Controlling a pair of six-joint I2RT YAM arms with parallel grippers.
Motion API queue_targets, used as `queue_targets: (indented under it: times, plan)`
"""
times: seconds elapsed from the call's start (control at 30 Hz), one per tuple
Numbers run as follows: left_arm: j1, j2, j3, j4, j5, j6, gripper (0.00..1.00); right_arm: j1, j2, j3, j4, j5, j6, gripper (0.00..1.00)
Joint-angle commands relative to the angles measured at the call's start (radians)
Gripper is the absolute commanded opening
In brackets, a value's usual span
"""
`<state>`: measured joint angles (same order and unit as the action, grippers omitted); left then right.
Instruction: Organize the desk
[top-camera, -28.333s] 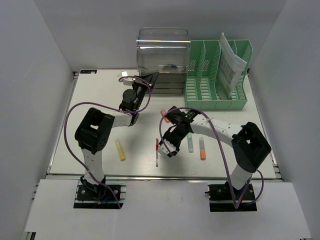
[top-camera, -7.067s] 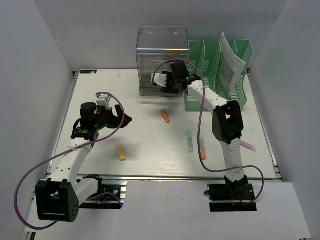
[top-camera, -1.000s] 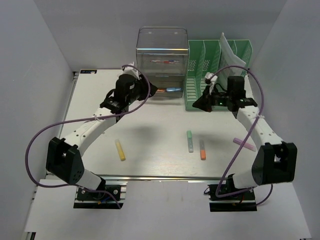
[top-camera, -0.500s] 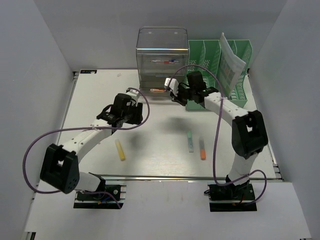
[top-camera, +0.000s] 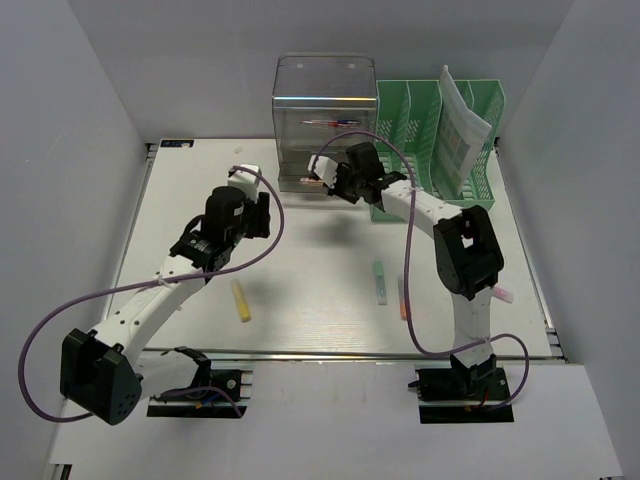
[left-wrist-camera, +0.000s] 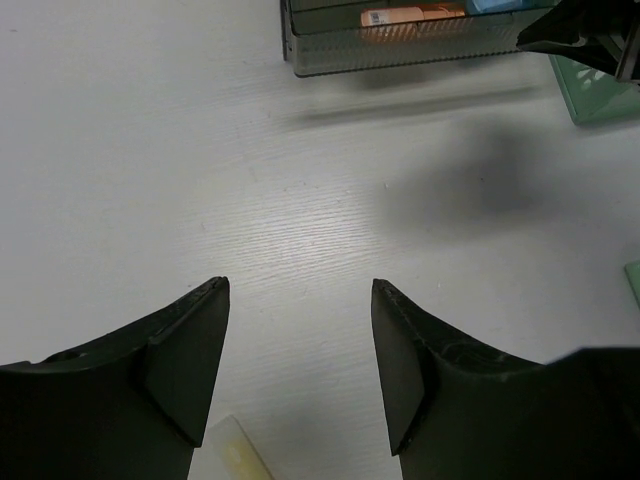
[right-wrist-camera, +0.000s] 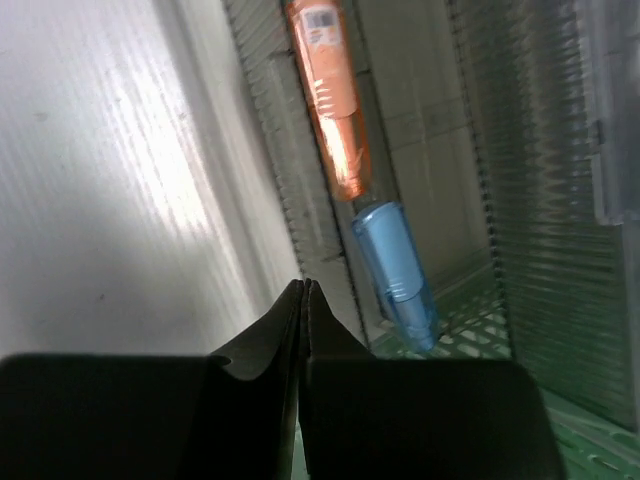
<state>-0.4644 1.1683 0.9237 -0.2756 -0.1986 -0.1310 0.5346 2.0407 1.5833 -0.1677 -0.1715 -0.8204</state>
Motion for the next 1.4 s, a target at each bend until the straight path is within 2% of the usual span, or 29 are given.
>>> queue_targets:
  times: [0.0,0.73,1.13,1.37]
  plan:
    - [0.004,-0.039,-0.014,0.022,-0.045,0.005,0.69,0.008,0.013,0.064,0.062,0.072,-0.014,0.00]
    - [0.004,-0.016,-0.026,0.035,-0.067,0.002,0.69,0.011,0.159,0.141,0.290,0.312,0.000,0.00]
    - [0.004,-0.004,-0.029,0.042,-0.073,0.001,0.70,0.011,0.214,0.169,0.335,0.343,0.000,0.00]
    - [0.004,-0.006,-0.034,0.047,-0.070,-0.010,0.70,0.007,0.130,0.113,0.286,0.271,0.082,0.00]
